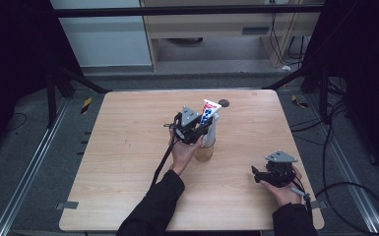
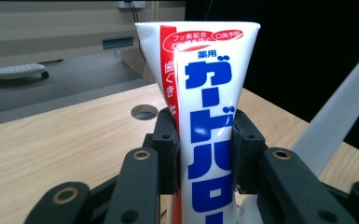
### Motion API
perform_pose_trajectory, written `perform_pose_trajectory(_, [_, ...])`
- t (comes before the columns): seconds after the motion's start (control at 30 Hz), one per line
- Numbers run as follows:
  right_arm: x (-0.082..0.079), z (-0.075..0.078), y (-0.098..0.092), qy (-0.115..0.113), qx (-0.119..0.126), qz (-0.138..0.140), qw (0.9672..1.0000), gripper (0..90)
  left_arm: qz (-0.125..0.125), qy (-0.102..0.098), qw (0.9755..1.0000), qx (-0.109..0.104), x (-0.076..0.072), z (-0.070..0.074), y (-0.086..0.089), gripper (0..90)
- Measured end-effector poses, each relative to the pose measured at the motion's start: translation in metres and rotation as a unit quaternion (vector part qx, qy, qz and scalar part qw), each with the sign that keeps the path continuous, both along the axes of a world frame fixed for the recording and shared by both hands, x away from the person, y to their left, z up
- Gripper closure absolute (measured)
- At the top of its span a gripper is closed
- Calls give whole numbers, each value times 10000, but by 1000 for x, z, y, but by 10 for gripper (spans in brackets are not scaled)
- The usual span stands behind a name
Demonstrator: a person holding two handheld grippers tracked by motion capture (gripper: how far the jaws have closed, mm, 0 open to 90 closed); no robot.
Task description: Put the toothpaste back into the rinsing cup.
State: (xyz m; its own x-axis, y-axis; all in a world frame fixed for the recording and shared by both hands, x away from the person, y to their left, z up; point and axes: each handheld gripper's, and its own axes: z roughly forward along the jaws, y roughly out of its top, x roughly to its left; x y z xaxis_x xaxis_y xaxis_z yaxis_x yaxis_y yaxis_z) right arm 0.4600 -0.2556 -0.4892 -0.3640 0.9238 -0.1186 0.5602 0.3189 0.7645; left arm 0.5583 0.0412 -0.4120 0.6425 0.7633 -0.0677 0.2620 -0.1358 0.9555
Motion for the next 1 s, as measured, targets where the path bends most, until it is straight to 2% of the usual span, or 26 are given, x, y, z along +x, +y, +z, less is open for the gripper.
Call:
perform_pose_trajectory(0.13, [0, -1, 0, 6, -13, 0, 10000, 166, -9, 33, 10000, 82, -1, -5, 0, 671])
perform_pose_trajectory(0.3, [1, -2, 0, 37, -55, 16, 10000, 166, -90, 19, 9999, 144, -7, -5, 3, 660])
perform_pose_trajectory(0.47, [0, -1, 0, 39, -53, 8, 10000, 164, -134, 143, 9992, 346, -9, -10, 8, 646])
perform_pose_trajectory(0.6, [1, -2, -1, 37, -55, -3, 10000, 164, -188, 148, 9987, 440, -12, -14, 12, 636])
perform_pose_trajectory(0.8, [1, -2, -2, 66, -54, -39, 10000, 164, -250, 257, 9970, 690, -15, -17, 20, 569])
perform_pose_trajectory(0.87, [0, -2, -1, 67, -58, -32, 10000, 163, -277, 321, 9965, 720, -17, -20, 23, 555])
perform_pose_trajectory(1.0, [1, -2, -1, 63, -65, -35, 10000, 162, -308, 306, 9961, 770, -20, -21, 29, 503])
